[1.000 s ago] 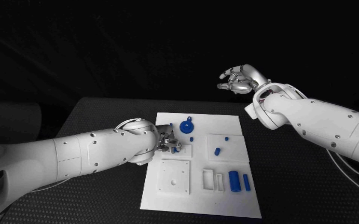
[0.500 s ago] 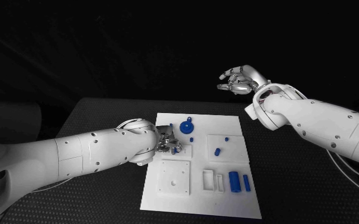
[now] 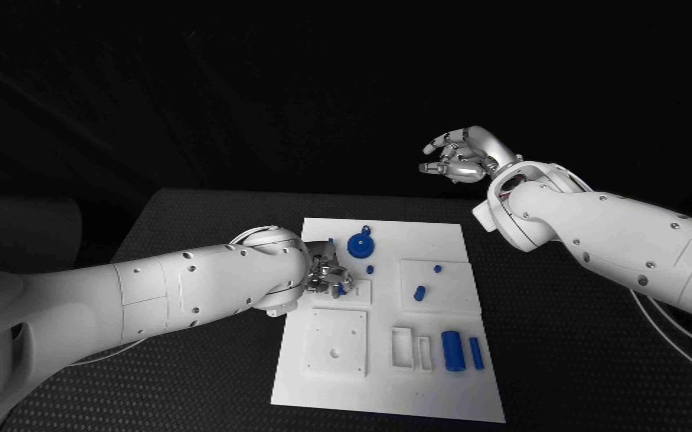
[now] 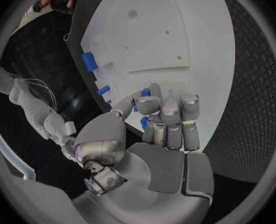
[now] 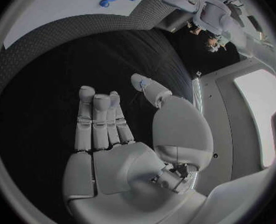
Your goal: Assemble the parts on the task board
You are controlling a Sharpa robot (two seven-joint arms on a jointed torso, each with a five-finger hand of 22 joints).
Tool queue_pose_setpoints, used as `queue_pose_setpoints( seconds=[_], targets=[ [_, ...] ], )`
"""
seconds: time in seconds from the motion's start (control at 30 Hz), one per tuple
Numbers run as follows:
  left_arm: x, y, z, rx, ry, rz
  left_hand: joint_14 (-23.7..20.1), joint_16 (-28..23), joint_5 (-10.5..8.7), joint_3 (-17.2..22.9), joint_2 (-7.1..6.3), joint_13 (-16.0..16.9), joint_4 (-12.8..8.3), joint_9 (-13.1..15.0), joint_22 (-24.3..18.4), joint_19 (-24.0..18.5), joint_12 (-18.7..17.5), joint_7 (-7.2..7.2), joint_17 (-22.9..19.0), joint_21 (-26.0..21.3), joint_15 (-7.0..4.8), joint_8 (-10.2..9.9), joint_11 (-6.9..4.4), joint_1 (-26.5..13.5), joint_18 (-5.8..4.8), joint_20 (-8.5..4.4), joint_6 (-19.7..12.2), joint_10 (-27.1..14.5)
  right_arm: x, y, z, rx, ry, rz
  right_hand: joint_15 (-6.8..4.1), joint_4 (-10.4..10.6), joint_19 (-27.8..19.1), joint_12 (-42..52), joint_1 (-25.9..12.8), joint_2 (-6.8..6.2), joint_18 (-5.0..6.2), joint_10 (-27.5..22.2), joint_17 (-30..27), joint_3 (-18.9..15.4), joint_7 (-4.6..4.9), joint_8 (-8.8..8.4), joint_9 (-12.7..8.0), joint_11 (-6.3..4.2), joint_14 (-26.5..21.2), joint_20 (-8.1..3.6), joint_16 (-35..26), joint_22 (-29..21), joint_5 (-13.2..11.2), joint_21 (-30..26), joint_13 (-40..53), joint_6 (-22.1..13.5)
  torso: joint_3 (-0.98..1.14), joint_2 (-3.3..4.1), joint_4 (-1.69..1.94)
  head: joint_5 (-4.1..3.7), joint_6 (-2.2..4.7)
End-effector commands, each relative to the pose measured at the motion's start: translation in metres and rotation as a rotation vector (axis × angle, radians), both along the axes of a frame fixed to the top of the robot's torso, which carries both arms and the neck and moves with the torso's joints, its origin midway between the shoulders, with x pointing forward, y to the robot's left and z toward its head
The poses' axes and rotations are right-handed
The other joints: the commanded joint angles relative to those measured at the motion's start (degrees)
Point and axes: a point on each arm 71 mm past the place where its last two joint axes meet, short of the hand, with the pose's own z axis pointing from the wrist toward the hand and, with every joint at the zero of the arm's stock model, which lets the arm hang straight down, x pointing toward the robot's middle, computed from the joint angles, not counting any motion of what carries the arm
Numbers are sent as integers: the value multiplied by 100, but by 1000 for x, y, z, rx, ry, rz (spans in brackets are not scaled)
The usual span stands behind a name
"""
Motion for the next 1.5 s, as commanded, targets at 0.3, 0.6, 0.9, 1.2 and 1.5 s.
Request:
queue_pose_setpoints(
  seconds=[0.3,0.6,0.9,1.2,1.5],
  targets=[
    [-5,-4,-10,51,80,-41,239,15,7,56,117,-12,-14,-8,75,22,39,-688,-10,6,-252,-11,-186,84,66,-677,1183,-194,0,0,-1,-6,12,12,11,-24,-28,29,-1,51,75,-43,-9,-21,29,-17,-7,-20,-46,14,20,108,40,-30,-15,-3,-3,-3,1,-28,15],
    [-4,-2,-9,51,71,-28,189,-38,-722,3,-130,-117,81,-80,52,13,10,-649,-91,-33,-274,22,-136,45,72,-667,1088,-200,0,0,-1,-7,14,11,13,-28,-33,35,-9,39,75,-50,-15,-29,32,-19,-11,-17,-53,18,20,109,53,-34,-27,-8,-6,-3,9,-46,19],
    [-1,2,-9,47,51,-5,164,-34,-2117,-102,-867,-246,680,-180,37,6,2,-652,-170,-101,-311,94,-139,-119,110,-684,1028,-197,0,-1,-1,-8,14,10,19,-32,-46,42,-29,25,75,-69,-25,-50,37,-25,-18,-11,-69,26,18,110,74,-42,-46,-22,-11,-4,8,-55,47],
    [1,7,-8,43,33,10,155,-7,-2686,-98,-1121,-293,998,-232,53,-1,40,-662,-202,-118,-339,158,-150,-209,134,-696,1003,-210,0,-2,-2,-9,16,9,22,-33,-52,47,-38,24,75,-77,-29,-60,40,-26,-21,-8,-76,30,18,110,82,-45,-56,-26,-13,-1,7,-62,64],
    [3,16,0,3,10,39,130,-8,-3158,-38,-1536,-343,1303,-276,55,-5,48,-663,-236,-142,-368,196,-156,-234,159,-707,957,-232,0,-7,-3,-11,17,1,25,-32,-56,53,-51,22,75,-84,-34,-73,43,-28,-24,-6,-82,34,19,111,88,-48,-65,-32,-13,-4,3,-75,82]
  ],
)
